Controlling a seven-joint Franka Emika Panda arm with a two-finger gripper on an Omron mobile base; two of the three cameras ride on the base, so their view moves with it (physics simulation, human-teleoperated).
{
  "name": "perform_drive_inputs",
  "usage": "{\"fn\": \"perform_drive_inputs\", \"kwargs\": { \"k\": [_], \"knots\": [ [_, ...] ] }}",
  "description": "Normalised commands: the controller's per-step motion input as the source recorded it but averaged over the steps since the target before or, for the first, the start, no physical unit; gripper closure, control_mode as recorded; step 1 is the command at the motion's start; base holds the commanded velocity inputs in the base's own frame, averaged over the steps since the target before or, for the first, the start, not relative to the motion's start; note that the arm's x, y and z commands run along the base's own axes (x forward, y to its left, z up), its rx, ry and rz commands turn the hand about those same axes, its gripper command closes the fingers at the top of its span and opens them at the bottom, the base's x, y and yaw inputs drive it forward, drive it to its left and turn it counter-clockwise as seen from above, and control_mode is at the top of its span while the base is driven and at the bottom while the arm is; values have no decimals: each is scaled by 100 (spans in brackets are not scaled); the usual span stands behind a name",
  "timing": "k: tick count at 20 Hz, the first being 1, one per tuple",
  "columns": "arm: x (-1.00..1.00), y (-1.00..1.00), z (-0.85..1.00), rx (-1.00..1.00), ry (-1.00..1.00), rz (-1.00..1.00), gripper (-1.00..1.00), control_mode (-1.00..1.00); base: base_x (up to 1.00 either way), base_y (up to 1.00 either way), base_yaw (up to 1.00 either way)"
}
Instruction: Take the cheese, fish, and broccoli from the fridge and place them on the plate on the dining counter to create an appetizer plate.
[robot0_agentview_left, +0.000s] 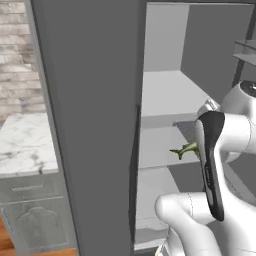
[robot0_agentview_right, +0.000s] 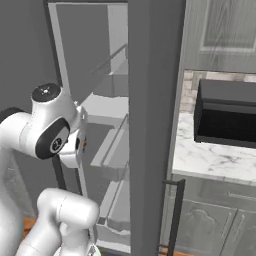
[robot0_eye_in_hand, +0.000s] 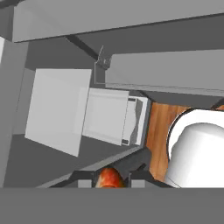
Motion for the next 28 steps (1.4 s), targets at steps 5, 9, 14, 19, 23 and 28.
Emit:
{"fn": "perform_drive_inputs", "kwargs": {
  "k": [5, 9, 14, 19, 23, 28],
  "knots": [
    [0, 0, 0, 0, 0, 0, 100, 100, -100, 23, 0],
    [0, 0, 0, 0, 0, 0, 100, 100, -100, 47, 0],
    [0, 0, 0, 0, 0, 0, 100, 100, -100, 65, 0],
    [0, 0, 0, 0, 0, 0, 100, 100, -100, 58, 0],
    [0, 0, 0, 0, 0, 0, 100, 100, -100, 52, 0],
    [0, 0, 0, 0, 0, 0, 100, 100, -100, 20, -1]
  ]
}}
